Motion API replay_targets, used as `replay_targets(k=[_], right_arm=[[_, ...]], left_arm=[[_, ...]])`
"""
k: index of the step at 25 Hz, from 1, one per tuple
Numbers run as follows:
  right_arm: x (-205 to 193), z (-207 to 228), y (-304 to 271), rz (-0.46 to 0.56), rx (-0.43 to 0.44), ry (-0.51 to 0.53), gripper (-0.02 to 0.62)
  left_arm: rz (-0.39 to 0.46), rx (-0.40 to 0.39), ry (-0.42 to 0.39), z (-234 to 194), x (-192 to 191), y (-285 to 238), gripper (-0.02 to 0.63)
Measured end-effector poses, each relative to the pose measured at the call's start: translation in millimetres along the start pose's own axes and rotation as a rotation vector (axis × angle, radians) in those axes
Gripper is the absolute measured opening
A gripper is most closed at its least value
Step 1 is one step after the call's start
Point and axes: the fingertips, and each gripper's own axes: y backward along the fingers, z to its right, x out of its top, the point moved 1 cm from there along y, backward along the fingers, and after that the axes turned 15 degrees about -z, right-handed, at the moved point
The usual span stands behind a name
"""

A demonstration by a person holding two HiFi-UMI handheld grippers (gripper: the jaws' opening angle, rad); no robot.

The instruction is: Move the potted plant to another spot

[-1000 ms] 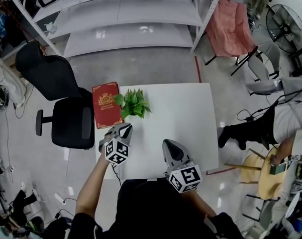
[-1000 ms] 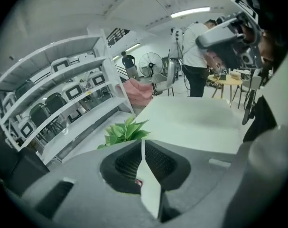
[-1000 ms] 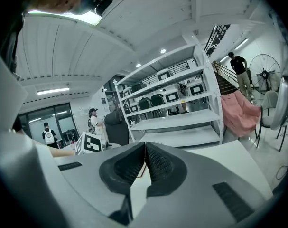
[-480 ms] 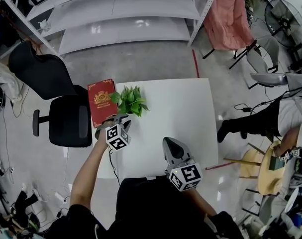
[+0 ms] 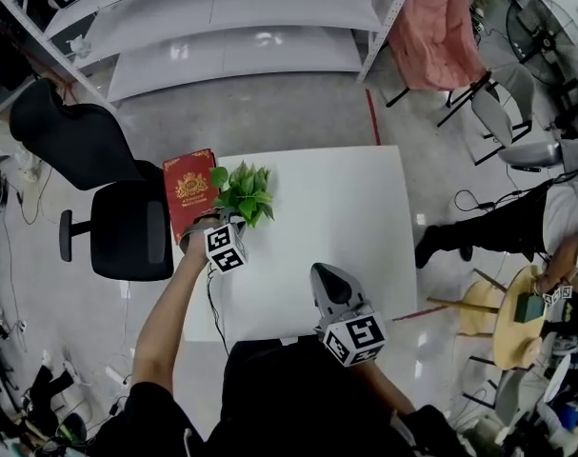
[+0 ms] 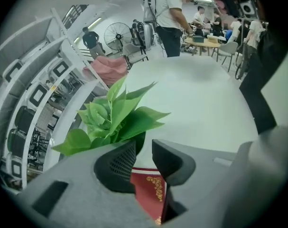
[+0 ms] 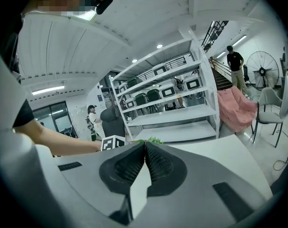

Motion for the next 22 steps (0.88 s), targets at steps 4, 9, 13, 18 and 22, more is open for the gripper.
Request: replay_targets(k=[4,9,13,18,22], right_arm=[[-5,5,-2,-0.006,-0.011,-0.015,0.014],[-7,9,-3,-0.006,-0.016,-0.021,0.014],[-6,14,-2,-0.001,-0.021,-0.027,0.014],[-6,19,-1,0.004,-0.027,-0.036,0.014],[-6,23,4,0.008,-0.028,-0.038,0.014]], left_arm=[[-0.017,-0.011,-0.004,0,-2,-13,0.115],[-0.009,-0.016,0.005,-3,0,-22,0.095],[0.0,0.001,-0.023,-3,7,-18,0.073],[-0.021,0.049,-0.073,-2,7,-25,0.052],[-0.028,0.043,-0.074,1,11,-21,0.044]])
